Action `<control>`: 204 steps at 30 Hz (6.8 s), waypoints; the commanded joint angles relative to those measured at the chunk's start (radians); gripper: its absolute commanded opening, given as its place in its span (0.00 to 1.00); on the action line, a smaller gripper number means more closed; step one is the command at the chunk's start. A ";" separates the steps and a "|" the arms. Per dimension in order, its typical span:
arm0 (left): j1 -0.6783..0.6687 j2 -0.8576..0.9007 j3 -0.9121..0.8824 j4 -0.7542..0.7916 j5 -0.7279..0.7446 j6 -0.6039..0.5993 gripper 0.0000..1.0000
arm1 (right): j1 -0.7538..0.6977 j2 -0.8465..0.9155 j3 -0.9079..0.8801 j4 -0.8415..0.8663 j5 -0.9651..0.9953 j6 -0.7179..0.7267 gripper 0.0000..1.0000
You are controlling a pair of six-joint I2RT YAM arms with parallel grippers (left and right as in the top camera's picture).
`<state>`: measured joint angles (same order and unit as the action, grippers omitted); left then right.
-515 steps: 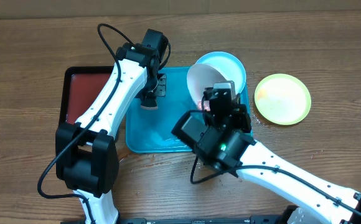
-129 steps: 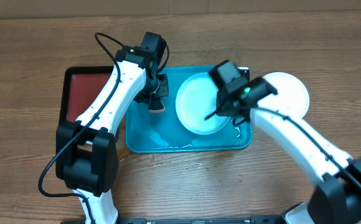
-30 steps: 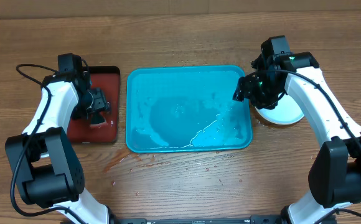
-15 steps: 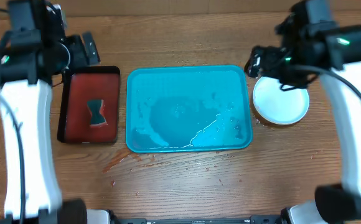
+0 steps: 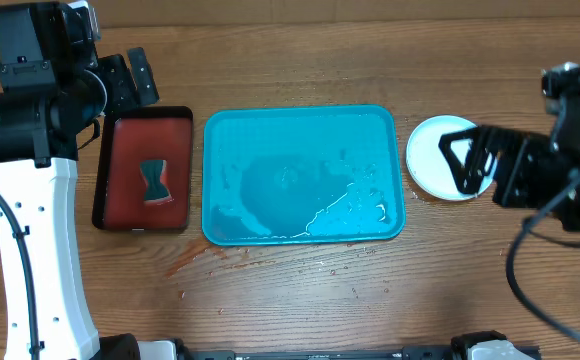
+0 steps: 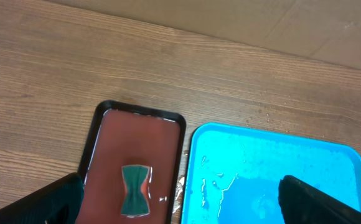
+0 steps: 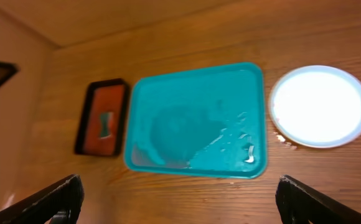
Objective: Clean dirty plates on tray and stack at the side
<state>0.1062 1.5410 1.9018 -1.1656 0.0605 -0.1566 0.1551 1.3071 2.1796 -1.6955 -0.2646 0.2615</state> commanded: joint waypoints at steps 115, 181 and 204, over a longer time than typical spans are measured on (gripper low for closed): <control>-0.095 -0.815 -0.639 -0.006 -0.123 0.023 1.00 | -0.059 -1.304 -2.172 1.632 0.061 -0.229 1.00; -0.126 -1.537 -1.897 1.099 0.063 0.359 1.00 | -0.059 -1.304 -2.172 1.632 0.061 -0.229 1.00; -0.126 -1.537 -1.897 1.099 0.064 0.359 1.00 | -0.059 -1.304 -2.172 1.632 0.061 -0.229 1.00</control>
<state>-0.0135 0.0154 0.0109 -0.0673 0.1204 0.1871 0.0998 0.0135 0.0181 -0.0704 -0.2024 0.0299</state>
